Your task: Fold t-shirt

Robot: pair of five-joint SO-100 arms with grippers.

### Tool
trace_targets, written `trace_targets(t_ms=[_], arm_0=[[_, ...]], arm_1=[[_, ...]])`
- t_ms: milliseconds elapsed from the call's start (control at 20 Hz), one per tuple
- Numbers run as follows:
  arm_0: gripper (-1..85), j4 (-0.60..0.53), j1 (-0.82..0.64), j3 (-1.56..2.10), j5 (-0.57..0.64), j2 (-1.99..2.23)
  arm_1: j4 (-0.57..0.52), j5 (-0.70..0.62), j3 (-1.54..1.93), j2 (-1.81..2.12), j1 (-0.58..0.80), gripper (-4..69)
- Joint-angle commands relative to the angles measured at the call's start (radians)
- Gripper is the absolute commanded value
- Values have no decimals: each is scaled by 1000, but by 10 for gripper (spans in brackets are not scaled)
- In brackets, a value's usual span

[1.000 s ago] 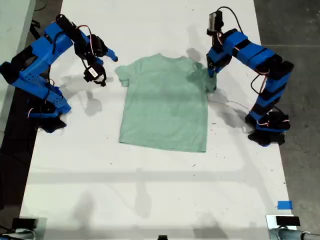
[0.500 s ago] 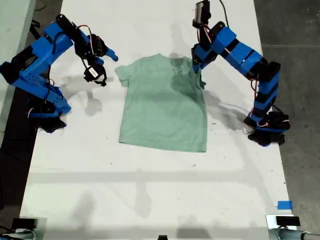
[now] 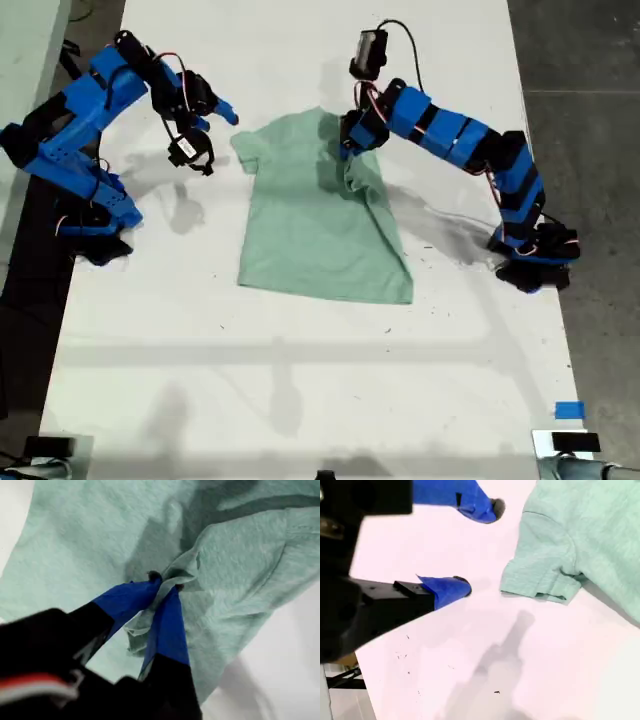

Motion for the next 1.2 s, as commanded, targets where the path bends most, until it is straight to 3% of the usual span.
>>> trace_targets(t_ms=[0, 50, 100, 250, 550, 950, 1150], arm_0=[[245, -17, 21, -34, -12, 20], [250, -17, 25, -34, -12, 21], [256, -17, 28, -34, -12, 21], [270, -31, 40, -38, -12, 15], [276, -74, 26, -34, -14, -54], [284, -259, -91, -69, 29, -451], [285, -224, -118, -252, 44, -664]], arm_1=[[-80, 31, -81, -8, -8, 77], [-66, 18, -94, -17, -5, 290], [-38, 0, -100, -12, -5, 335], [95, -11, -120, 91, 0, 261], [337, -49, -66, 374, 21, 228], [344, 3, 155, 607, -109, 194], [344, 28, 202, 686, -152, 170]])
